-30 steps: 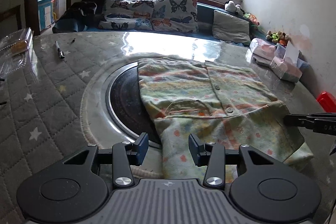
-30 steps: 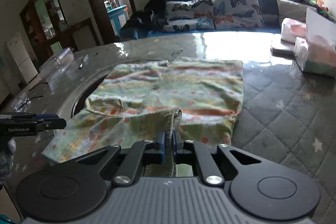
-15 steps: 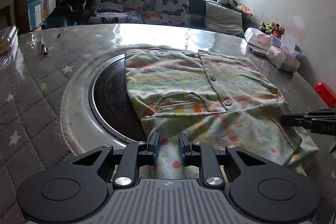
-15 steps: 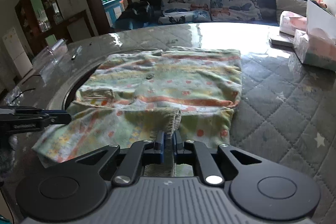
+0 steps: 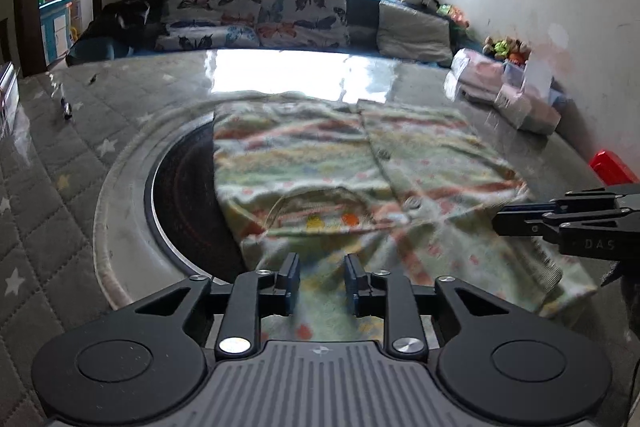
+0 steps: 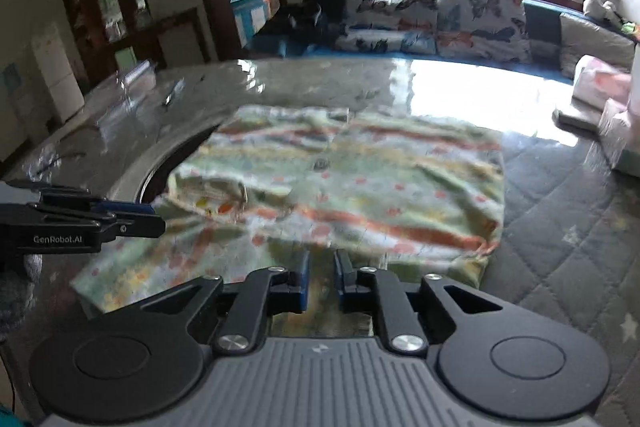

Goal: Fold clothes

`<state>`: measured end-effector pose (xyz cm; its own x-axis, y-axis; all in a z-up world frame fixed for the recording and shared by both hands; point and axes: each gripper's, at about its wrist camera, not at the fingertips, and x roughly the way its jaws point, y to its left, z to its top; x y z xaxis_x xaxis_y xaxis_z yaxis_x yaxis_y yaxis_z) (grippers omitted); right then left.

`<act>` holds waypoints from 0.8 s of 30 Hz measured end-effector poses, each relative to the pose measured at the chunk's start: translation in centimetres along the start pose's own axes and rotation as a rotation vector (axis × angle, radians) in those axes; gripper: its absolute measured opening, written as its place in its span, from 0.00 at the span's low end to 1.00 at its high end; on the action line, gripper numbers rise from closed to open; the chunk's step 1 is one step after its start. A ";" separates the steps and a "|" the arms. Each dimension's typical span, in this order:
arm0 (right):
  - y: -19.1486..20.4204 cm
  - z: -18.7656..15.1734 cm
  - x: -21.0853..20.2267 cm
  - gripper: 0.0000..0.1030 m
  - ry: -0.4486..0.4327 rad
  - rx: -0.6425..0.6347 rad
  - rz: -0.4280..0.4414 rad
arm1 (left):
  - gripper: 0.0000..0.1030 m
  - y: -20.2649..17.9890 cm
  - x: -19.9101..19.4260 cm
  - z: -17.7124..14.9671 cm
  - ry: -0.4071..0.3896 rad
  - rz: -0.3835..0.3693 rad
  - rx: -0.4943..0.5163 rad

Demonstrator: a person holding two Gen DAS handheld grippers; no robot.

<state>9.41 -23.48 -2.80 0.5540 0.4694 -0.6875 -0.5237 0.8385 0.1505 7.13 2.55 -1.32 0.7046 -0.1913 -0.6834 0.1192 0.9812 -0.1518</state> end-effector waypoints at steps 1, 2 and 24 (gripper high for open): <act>-0.1 -0.2 0.0 0.16 0.010 -0.001 -0.002 | 0.27 0.1 0.1 -0.2 0.006 0.005 0.000; 0.0 -0.3 -0.1 0.16 0.014 -0.003 -0.003 | 0.28 0.1 0.0 -0.3 0.007 0.005 0.000; 1.8 -4.3 -5.2 0.40 0.048 -0.197 -0.003 | 0.46 -4.7 -6.1 -3.2 0.128 -0.159 0.026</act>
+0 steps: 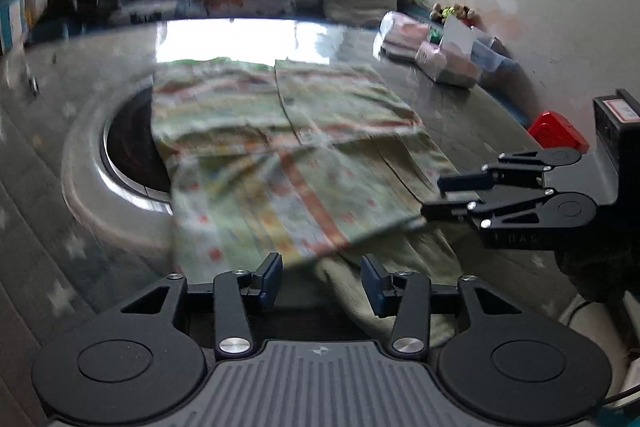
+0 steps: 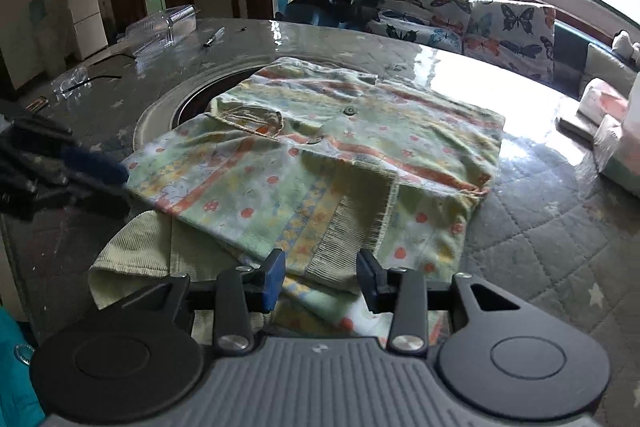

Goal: Fold clothes

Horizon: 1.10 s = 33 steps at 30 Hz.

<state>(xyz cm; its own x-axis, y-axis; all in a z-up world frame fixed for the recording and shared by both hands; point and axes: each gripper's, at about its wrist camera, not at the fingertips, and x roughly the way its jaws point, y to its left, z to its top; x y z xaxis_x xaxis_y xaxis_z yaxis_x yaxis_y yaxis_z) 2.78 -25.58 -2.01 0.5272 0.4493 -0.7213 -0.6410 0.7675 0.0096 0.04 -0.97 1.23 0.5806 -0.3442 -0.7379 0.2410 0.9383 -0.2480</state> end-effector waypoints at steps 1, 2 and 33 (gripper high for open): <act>0.0 -0.1 -0.2 0.41 -0.001 -0.005 -0.001 | 0.46 0.0 0.2 -0.1 0.025 -0.008 -0.023; 0.0 -0.2 -0.6 0.42 -0.001 -0.016 -0.006 | 0.46 0.1 0.5 -0.2 0.047 -0.016 -0.038; 1.7 0.7 0.0 0.28 -0.036 -0.125 0.134 | 0.16 2.3 1.8 7.1 0.018 -0.220 -0.190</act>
<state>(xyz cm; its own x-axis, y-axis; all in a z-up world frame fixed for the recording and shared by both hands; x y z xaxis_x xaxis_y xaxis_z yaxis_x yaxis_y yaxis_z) 2.12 -23.95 -1.51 0.4510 0.5612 -0.6940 -0.7699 0.6379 0.0156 7.16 0.35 3.84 0.5162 -0.5409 -0.6641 0.2084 0.8314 -0.5152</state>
